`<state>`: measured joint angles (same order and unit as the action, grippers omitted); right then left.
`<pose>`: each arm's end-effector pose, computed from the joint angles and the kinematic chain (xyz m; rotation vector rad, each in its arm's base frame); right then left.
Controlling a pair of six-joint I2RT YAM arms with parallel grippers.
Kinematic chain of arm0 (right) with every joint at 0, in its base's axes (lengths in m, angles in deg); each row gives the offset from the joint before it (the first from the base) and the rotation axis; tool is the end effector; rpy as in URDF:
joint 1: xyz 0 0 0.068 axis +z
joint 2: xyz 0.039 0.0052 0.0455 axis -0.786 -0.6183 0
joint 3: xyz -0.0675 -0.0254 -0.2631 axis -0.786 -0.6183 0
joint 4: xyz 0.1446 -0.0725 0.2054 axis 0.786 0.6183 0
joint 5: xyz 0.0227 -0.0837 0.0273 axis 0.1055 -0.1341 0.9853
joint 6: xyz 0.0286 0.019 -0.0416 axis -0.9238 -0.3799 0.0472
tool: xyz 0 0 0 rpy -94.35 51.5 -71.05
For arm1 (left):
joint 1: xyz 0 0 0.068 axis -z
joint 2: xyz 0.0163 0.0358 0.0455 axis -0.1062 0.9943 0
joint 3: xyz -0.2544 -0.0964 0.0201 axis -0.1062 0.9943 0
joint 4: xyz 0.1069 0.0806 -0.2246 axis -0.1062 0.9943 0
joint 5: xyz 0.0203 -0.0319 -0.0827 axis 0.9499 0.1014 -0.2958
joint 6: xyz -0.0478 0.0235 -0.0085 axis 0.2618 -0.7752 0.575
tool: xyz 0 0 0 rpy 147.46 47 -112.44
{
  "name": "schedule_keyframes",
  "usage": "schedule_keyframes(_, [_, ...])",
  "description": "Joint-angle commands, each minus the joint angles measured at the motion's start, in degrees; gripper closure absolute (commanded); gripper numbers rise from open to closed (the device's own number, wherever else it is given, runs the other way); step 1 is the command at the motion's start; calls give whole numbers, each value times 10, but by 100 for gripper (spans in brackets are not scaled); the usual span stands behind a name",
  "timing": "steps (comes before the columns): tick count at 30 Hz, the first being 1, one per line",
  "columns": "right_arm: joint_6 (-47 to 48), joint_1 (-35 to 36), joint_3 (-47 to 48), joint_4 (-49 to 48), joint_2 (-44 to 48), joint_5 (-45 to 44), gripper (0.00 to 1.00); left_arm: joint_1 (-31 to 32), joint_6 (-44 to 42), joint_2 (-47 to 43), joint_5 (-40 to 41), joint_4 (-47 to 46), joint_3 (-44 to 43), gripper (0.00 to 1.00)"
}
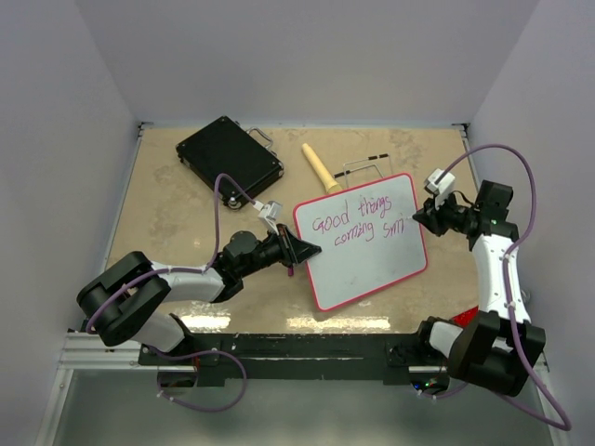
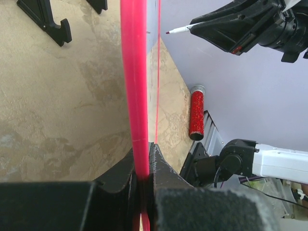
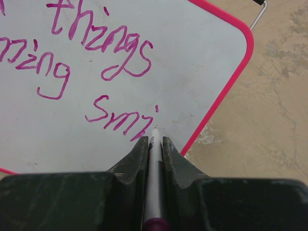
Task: Write a sentence on the whiteboard
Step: Write on the whiteboard with the whiteboard marker without the cap.
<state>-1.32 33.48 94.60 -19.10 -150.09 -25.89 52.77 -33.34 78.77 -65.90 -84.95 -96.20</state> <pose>0.2243 -0.0464 0.2776 -0.8594 1.9065 0.3307 0.1820 -0.2046 0.1865 0.1201 1.8750 -1.4340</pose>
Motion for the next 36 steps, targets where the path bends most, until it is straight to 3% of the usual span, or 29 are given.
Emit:
schedule_keyframes(1, [9, -8, 10, -1, -8, 35, 100, 0, -41, -13, -25, -15, 7, 100])
schedule_keyframes(36, [-58, -7, 19, -87, -38, 18, 100, 0, -42, -9, -28, -12, 5, 100])
